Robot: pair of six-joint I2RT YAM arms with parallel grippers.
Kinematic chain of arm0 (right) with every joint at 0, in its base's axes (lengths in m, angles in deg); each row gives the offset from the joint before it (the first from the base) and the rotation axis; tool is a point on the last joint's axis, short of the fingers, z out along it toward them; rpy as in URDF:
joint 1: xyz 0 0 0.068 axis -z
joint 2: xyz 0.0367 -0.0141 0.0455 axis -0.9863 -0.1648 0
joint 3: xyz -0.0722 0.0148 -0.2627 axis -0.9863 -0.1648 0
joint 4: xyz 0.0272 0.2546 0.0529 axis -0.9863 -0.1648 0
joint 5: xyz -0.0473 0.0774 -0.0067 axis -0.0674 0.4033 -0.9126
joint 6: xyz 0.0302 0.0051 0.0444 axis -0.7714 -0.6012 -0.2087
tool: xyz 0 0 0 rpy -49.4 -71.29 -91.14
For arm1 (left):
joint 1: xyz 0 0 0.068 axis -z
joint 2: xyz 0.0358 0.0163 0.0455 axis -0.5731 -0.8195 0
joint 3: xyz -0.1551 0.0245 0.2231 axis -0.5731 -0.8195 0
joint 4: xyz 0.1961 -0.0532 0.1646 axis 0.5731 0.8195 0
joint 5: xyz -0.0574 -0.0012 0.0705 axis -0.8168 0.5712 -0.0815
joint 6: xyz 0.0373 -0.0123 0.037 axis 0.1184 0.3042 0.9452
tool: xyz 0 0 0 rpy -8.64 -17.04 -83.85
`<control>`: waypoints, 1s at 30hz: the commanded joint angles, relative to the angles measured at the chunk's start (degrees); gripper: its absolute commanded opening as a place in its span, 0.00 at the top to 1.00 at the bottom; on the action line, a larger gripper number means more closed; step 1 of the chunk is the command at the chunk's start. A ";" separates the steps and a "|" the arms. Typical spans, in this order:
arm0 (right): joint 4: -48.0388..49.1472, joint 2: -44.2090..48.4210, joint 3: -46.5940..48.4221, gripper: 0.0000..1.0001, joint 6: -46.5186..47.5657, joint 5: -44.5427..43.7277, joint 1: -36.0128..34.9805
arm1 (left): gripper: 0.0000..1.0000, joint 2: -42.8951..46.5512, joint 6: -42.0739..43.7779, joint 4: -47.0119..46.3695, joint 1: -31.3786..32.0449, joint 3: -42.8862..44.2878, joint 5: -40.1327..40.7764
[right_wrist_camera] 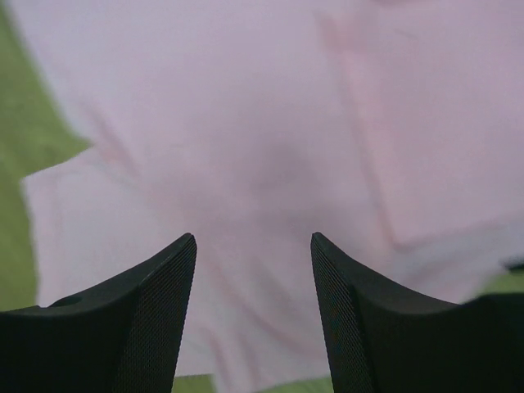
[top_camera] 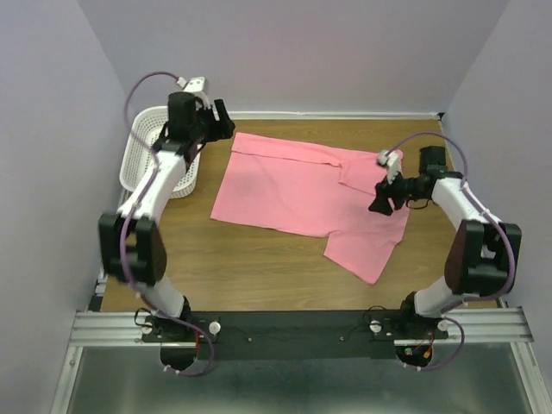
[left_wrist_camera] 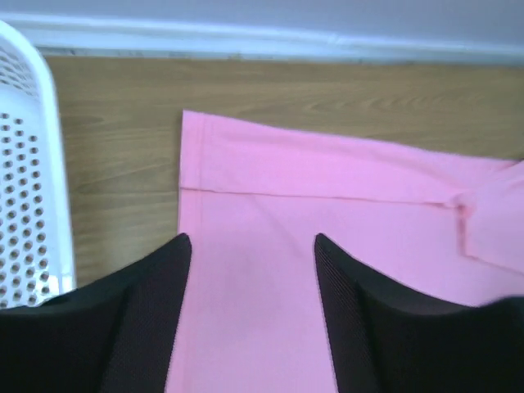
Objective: Fold and stack the t-shirts
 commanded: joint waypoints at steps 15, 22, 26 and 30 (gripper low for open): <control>-7.35 35.85 -28.37 0.46 22.15 -18.58 -40.19 | 0.46 56.51 -27.94 -2.56 -3.25 -65.52 3.09; -6.83 33.22 -27.58 0.43 16.88 -20.17 -40.19 | 0.51 46.67 -34.01 0.36 -1.75 -63.15 15.32; -6.65 33.48 -27.67 0.43 16.35 -22.54 -40.19 | 0.53 38.96 -34.63 -5.00 -1.58 -61.93 15.42; -6.65 34.71 -28.55 0.42 16.17 -22.72 -40.28 | 0.55 33.40 -34.89 -9.40 -1.05 -60.70 14.89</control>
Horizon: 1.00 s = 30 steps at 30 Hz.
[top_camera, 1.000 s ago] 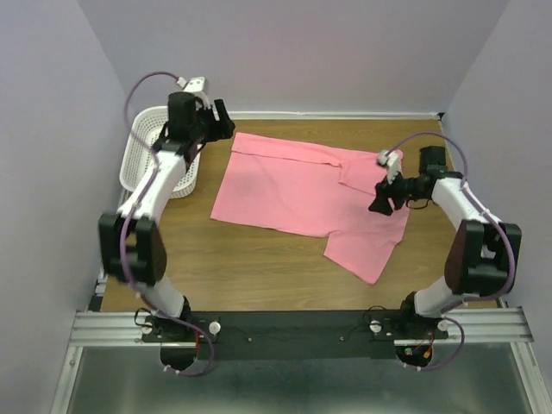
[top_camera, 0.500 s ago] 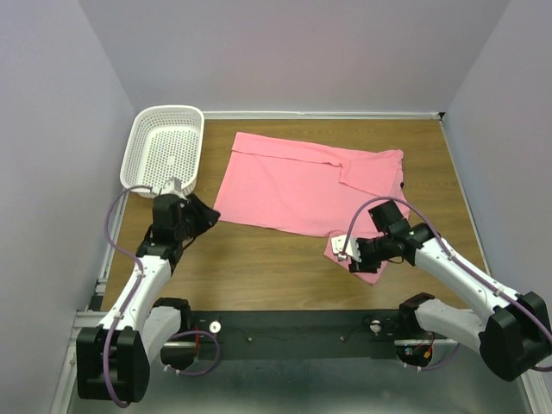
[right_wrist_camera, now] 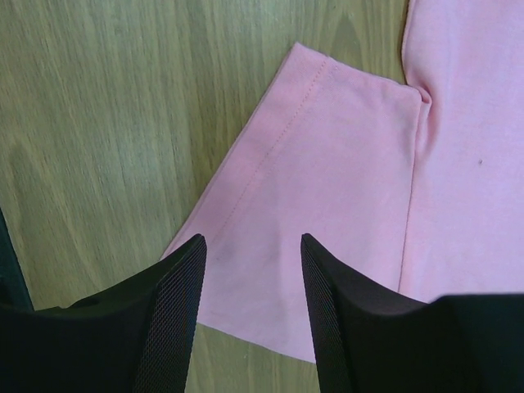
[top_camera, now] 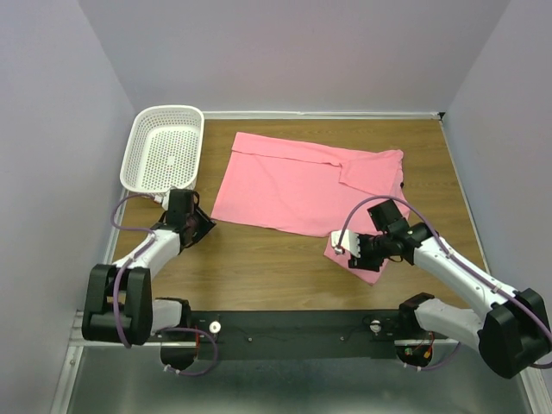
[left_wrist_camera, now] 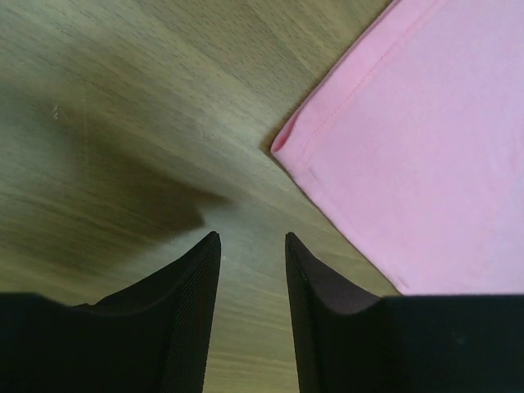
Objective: Fold and stack the t-shirts
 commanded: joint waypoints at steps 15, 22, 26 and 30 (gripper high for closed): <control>0.52 2.32 -1.08 0.41 -1.95 -1.93 -0.28 | 0.55 -16.07 -1.41 -8.73 2.43 7.48 7.86; -4.57 0.05 1.20 0.42 3.66 0.00 -0.28 | 0.86 -13.89 0.79 -10.04 3.23 7.57 6.72; -11.95 -4.35 4.98 0.43 9.81 0.09 -0.37 | 0.95 -9.58 2.98 -11.19 3.58 6.17 5.13; -18.11 -6.99 6.48 0.48 13.16 -0.52 -0.28 | 0.99 -6.32 4.57 -12.95 3.58 3.62 3.73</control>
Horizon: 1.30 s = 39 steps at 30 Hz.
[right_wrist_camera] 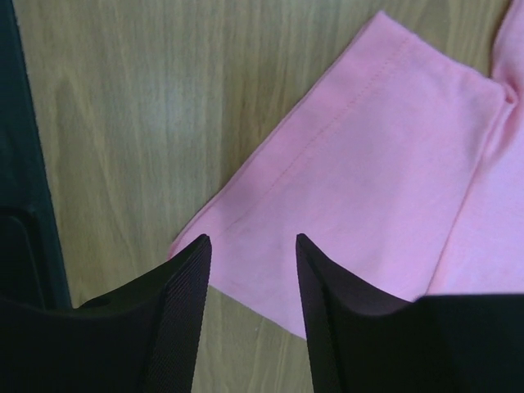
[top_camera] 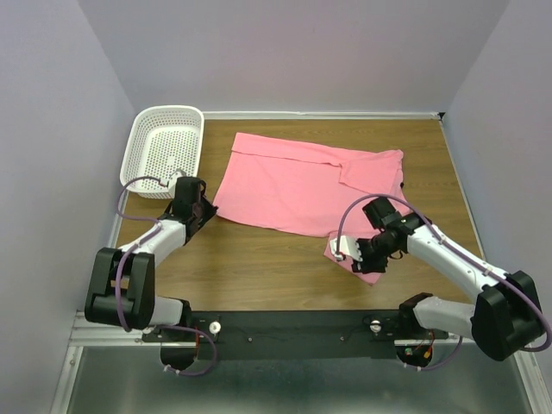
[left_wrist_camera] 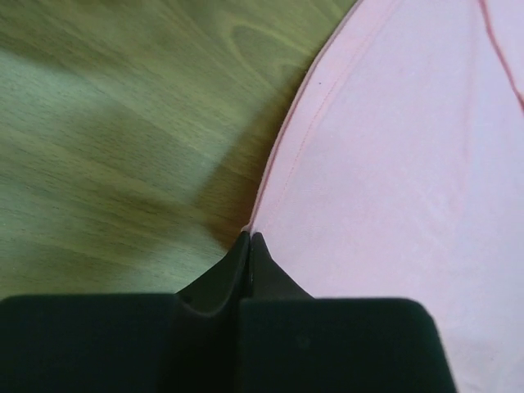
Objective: Fold and stack the t-shirts
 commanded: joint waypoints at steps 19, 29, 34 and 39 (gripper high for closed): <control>-11.64 -5.74 0.44 0.57 12.75 -11.59 -3.53 | 0.99 2.84 3.46 -4.54 0.30 -3.05 -4.05; -5.23 -8.47 -2.37 0.55 9.41 -16.26 -8.71 | 0.99 2.66 3.64 -4.63 0.30 -3.14 -4.22; -2.33 -10.31 -3.51 0.55 8.27 -16.70 -10.56 | 0.99 2.22 3.72 -4.63 0.30 -2.70 -4.58; 0.49 -10.93 -5.18 0.66 6.42 -16.09 -11.09 | 0.99 2.40 3.81 -4.63 0.30 -3.05 -4.58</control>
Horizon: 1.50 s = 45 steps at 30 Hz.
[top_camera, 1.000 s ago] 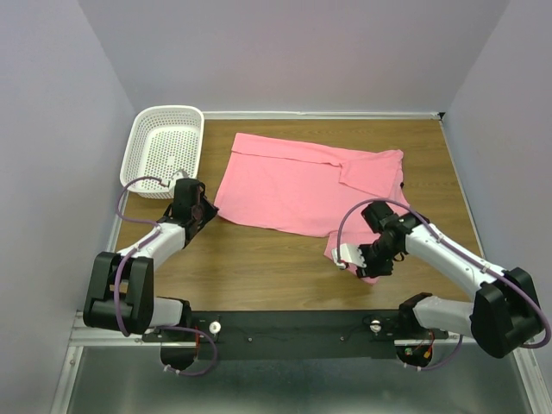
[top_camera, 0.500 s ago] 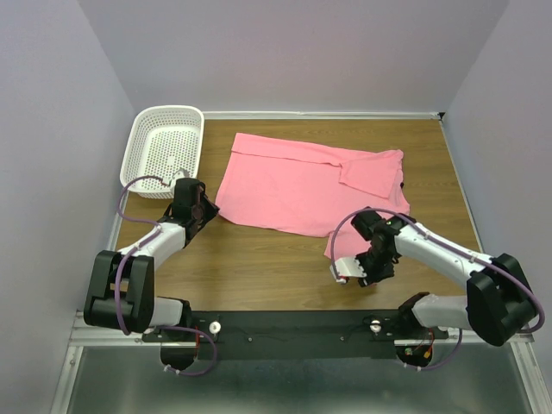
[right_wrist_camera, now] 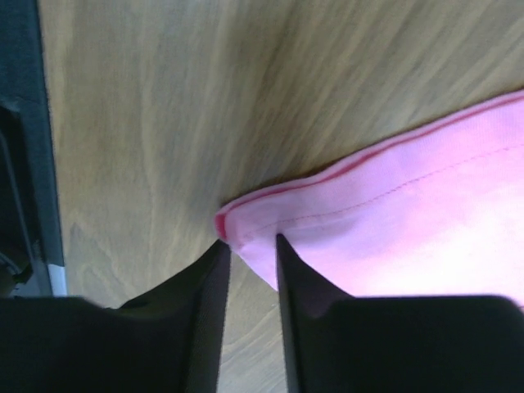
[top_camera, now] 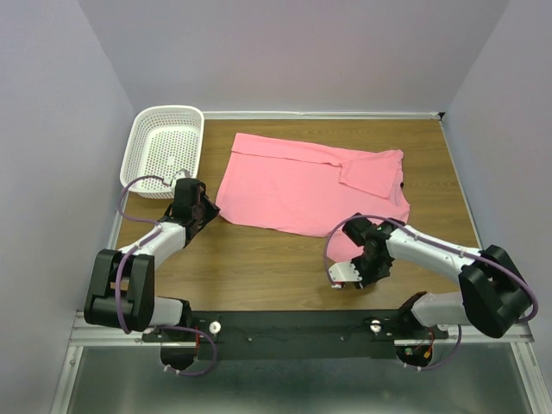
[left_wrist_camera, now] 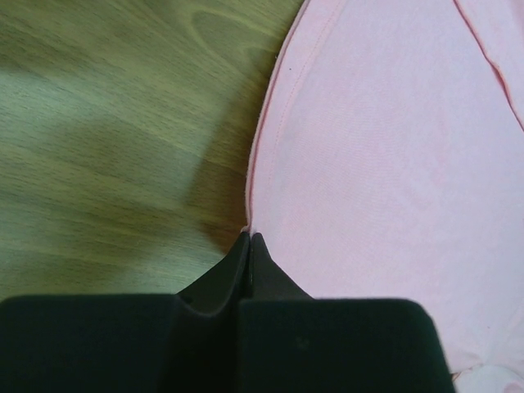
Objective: Fold and stack the t-shirts
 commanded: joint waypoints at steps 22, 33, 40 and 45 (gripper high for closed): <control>2.33 21.42 4.64 0.99 -15.66 7.36 7.61 | 1.00 -0.35 1.24 -0.76 0.30 0.40 -2.29; 6.11 18.89 12.37 0.99 -15.67 10.87 23.08 | 1.00 -0.79 0.97 0.47 0.21 2.51 -1.32; 9.54 13.52 17.12 0.99 -16.11 14.30 29.50 | 1.00 -2.90 0.80 0.73 0.12 5.15 -1.32; 12.43 10.36 19.23 0.99 -17.42 16.32 31.96 | 1.00 -4.57 0.62 1.00 0.04 7.26 -1.41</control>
